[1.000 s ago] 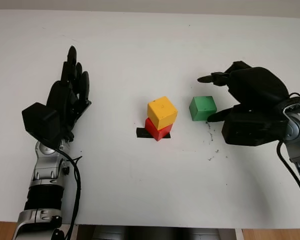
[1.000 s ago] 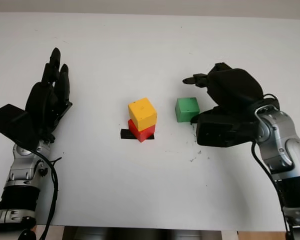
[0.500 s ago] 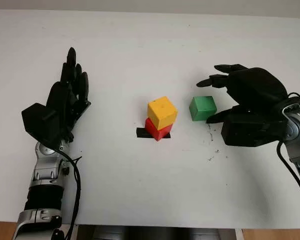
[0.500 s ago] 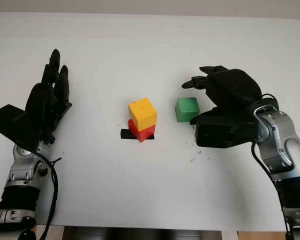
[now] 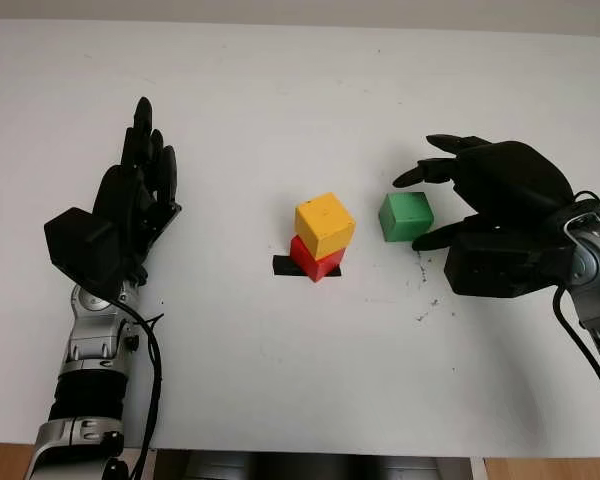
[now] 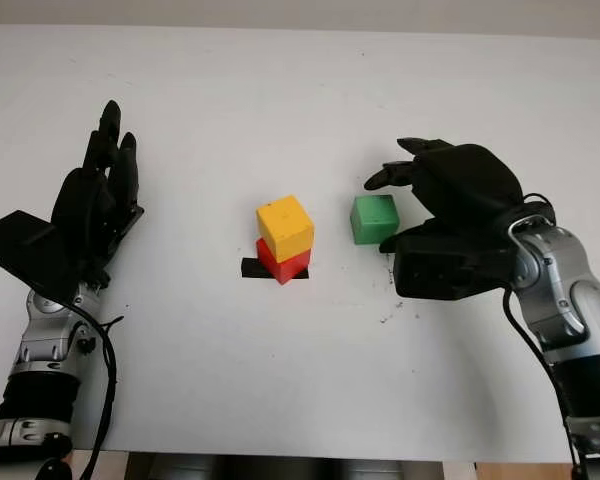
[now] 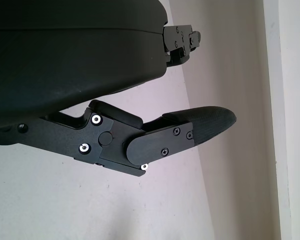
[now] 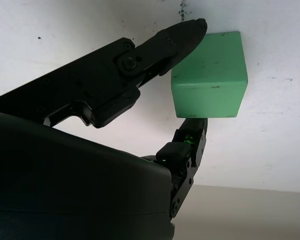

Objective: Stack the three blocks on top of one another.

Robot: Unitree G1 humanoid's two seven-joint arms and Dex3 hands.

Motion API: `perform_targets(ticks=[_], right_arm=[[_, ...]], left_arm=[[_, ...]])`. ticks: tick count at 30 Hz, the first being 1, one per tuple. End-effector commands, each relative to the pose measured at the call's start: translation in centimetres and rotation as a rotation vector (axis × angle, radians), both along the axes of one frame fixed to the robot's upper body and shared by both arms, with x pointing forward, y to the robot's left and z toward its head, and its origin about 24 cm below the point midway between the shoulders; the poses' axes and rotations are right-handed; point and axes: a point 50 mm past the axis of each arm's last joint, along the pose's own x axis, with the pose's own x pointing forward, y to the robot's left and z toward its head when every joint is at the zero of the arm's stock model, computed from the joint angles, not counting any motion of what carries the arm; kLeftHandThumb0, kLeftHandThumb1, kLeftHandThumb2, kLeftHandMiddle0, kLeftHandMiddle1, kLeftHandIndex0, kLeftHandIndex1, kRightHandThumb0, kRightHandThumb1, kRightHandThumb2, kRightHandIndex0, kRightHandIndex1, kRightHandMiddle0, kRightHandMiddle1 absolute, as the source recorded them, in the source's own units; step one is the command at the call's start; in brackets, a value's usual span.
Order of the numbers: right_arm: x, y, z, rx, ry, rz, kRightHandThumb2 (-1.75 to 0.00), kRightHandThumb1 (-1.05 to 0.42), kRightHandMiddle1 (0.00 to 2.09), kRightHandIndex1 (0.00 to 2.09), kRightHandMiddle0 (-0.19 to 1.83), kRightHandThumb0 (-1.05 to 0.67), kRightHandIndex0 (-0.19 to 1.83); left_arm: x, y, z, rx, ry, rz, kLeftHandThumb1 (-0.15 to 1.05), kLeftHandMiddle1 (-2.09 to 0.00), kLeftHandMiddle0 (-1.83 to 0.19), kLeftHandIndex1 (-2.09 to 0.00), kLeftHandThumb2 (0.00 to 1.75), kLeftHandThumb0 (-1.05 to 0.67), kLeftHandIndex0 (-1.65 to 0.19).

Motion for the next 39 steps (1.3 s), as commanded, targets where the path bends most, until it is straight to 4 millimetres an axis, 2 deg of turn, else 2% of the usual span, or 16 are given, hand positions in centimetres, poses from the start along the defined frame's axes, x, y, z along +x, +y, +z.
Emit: perform_targets(ticks=[1, 11, 16, 24, 39], right_arm=[[-0.05, 0.18, -0.57, 0.020, 0.005, 0.012, -0.06, -0.84, 0.47, 0.11, 0.64, -0.67, 0.27], [0.18, 0.10, -1.02, 0.043, -0.025, 0.021, -0.06, -0.86, 0.60, 0.10, 0.65, -0.57, 0.33], [0.26, 0.19, -1.09, 0.061, -0.044, 0.039, -0.06, -0.90, 0.91, 0.07, 0.56, -0.47, 0.37], [0.31, 0.25, -1.15, 0.081, -0.062, 0.066, -0.06, -0.92, 1.15, 0.07, 0.53, -0.43, 0.39], [0.23, 0.41, -0.55, 0.142, -0.108, 0.111, -0.06, -0.93, 1.25, 0.07, 0.49, -0.40, 0.41]], left_arm=[[-0.02, 0.26, 0.56, 0.014, -0.022, 0.007, 1.05, -0.05, 0.11, -0.06, 0.69, -0.68, 0.12], [-0.04, 0.19, 0.62, 0.004, -0.025, 0.006, 1.05, -0.06, 0.11, -0.05, 0.69, -0.68, 0.11], [-0.06, 0.21, 0.62, 0.019, -0.023, 0.009, 1.05, -0.05, 0.11, -0.05, 0.69, -0.67, 0.12], [-0.05, 0.16, 0.58, 0.023, -0.017, 0.014, 1.05, -0.05, 0.11, -0.06, 0.69, -0.67, 0.11], [-0.10, 0.05, 0.57, 0.023, -0.018, 0.013, 1.05, -0.06, 0.11, -0.06, 0.71, -0.64, 0.11]])
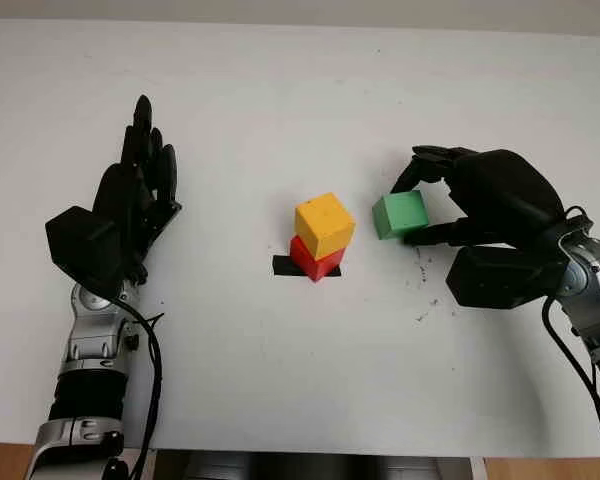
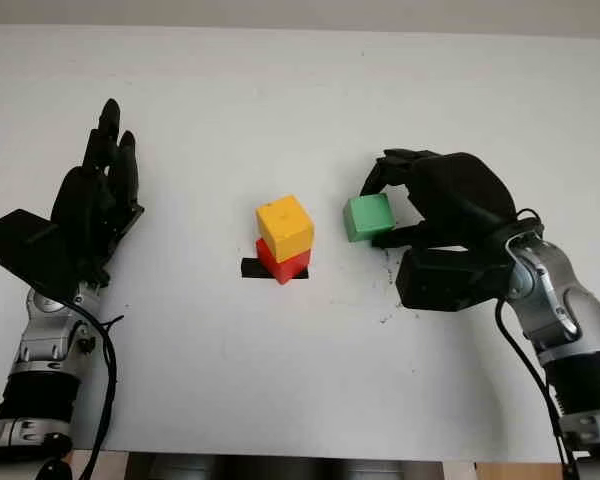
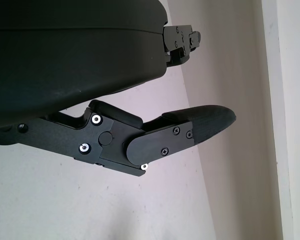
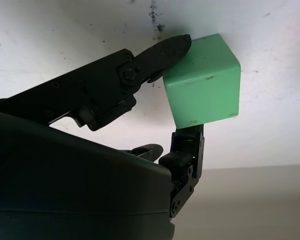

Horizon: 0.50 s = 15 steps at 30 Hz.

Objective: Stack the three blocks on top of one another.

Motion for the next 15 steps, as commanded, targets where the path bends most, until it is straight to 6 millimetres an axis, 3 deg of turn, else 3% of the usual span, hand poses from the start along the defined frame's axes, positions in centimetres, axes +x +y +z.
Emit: perform_targets(ticks=[1, 15], right_arm=[[0.0, 0.2, 1.0, 0.036, -0.038, 0.010, -0.06, -0.93, 1.25, 0.07, 0.49, -0.40, 0.40], [-0.1, 0.0, 2.5, 0.100, -0.090, 0.032, -0.05, -0.92, 1.29, 0.08, 0.51, -0.38, 0.43]], left_arm=[[-0.1, 0.1, 0.4, 0.016, -0.015, 0.004, 1.05, -0.06, 0.11, -0.06, 0.71, -0.64, 0.11], [-0.1, 0.1, 0.3, 0.012, -0.013, 0.003, 1.05, -0.05, 0.11, -0.05, 0.70, -0.66, 0.11]])
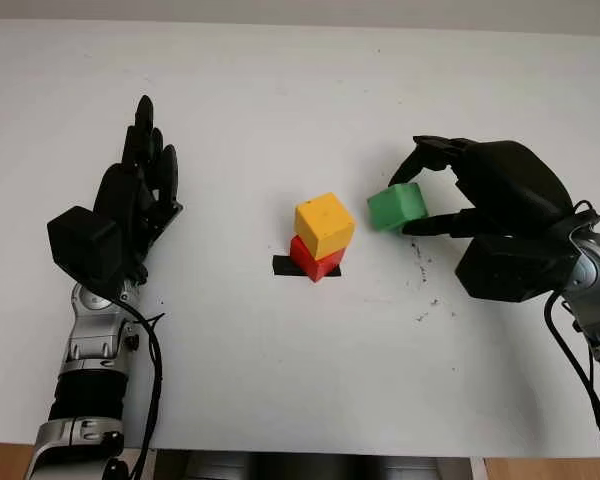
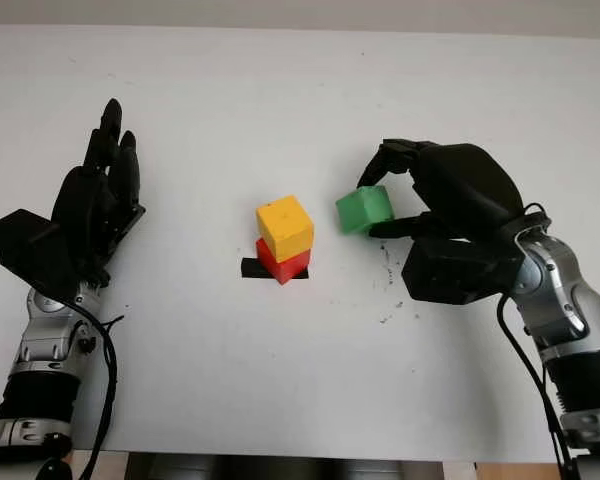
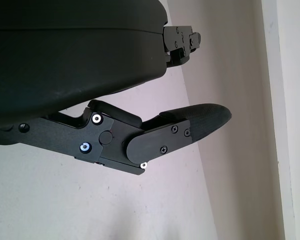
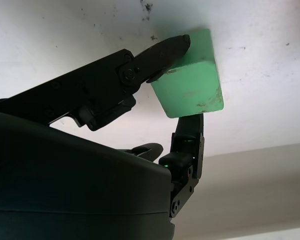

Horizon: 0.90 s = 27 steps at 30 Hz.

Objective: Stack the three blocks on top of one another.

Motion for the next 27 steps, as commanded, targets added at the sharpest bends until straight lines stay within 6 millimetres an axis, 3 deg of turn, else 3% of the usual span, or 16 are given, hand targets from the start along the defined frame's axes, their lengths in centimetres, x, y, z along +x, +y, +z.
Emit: perform_targets(ticks=[1, 14, 21, 27], right_arm=[[0.0, 0.2, 1.4, 0.030, -0.061, 0.017, -0.05, -0.92, 1.30, 0.08, 0.51, -0.38, 0.43], [-0.3, 0.2, 4.5, 0.105, -0.101, 0.051, -0.05, -0.92, 1.41, 0.08, 0.45, -0.36, 0.43], [0.2, 0.8, 9.1, 0.049, -0.007, 0.105, -0.06, -0.94, 1.31, 0.05, 0.44, -0.39, 0.39], [0.7, 2.5, 13.3, -0.046, 0.081, 0.170, -0.06, -0.94, 1.37, 0.07, 0.50, -0.45, 0.42]], left_arm=[[-0.1, 0.2, 0.2, 0.010, -0.011, 0.004, 1.05, -0.05, 0.11, -0.05, 0.70, -0.66, 0.11], [0.0, 0.1, 0.3, 0.007, -0.016, 0.000, 1.05, -0.05, 0.11, -0.05, 0.70, -0.66, 0.10], [0.0, 0.1, 0.6, 0.011, -0.020, 0.000, 1.05, -0.05, 0.11, -0.06, 0.70, -0.66, 0.10], [0.0, -0.1, 0.6, 0.012, -0.020, -0.002, 1.05, -0.05, 0.10, -0.06, 0.70, -0.68, 0.09]])
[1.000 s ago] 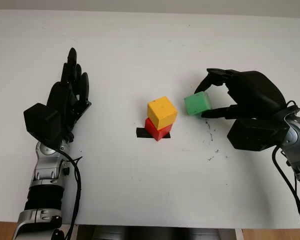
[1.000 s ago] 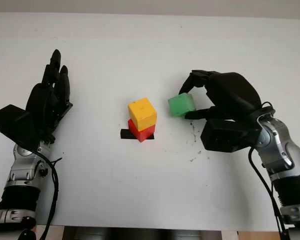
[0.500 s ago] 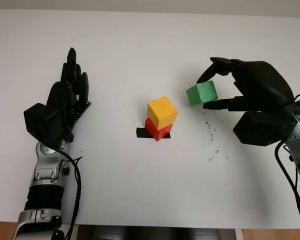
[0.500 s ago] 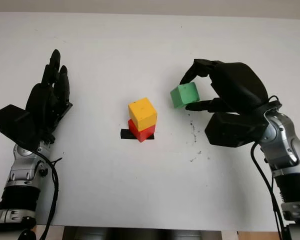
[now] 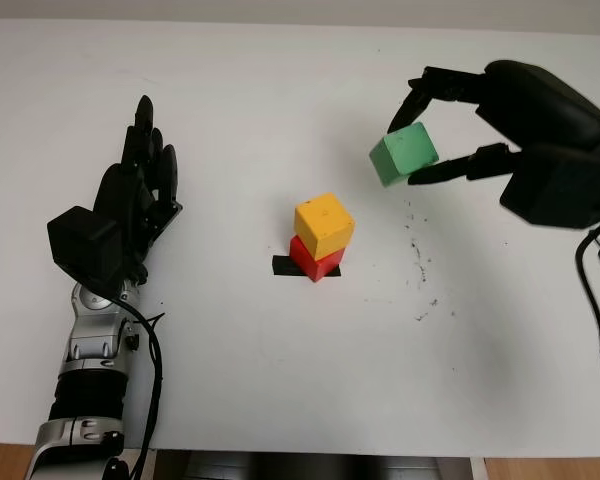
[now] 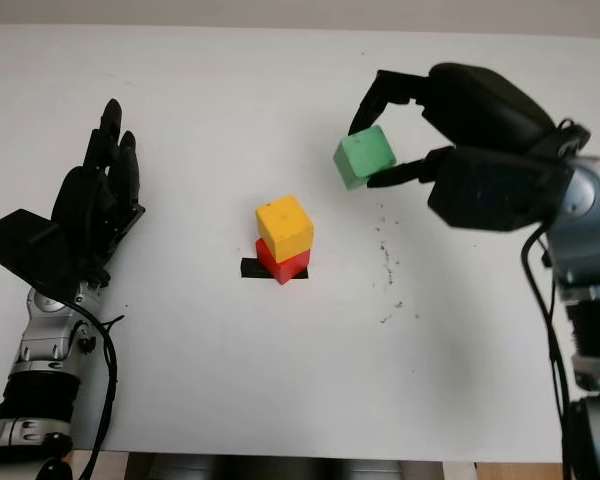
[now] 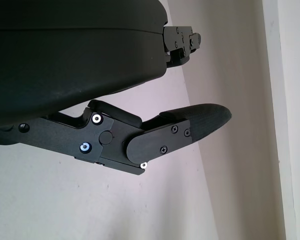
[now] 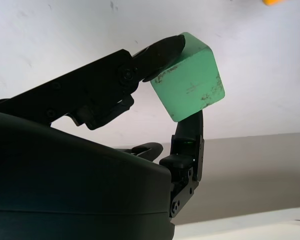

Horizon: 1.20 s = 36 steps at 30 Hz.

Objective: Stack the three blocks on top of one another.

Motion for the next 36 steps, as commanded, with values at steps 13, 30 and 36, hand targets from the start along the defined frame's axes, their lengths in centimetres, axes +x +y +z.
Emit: perform_targets(ticks=[13, 30, 36], right_arm=[[0.5, 2.9, 2.6, -0.018, 0.258, 0.102, -0.05, -0.94, 1.53, 0.09, 0.47, -0.54, 0.46], [-0.3, 5.0, -0.3, 0.262, 0.486, 0.150, -0.06, -0.97, 1.65, 0.06, 0.40, -0.55, 0.41], [-0.8, 5.5, -1.1, 0.276, 0.469, 0.182, -0.06, -0.99, 1.66, 0.04, 0.34, -0.53, 0.38]], left_arm=[[-0.1, -0.3, 0.1, -0.003, -0.017, -0.008, 1.05, -0.05, 0.11, -0.05, 0.69, -0.68, 0.09], [-0.2, -0.5, -0.4, 0.001, 0.006, -0.006, 1.05, -0.05, 0.12, -0.05, 0.69, -0.70, 0.11], [-0.1, -0.6, -0.5, -0.004, 0.003, -0.012, 1.05, -0.05, 0.13, -0.05, 0.69, -0.70, 0.11]])
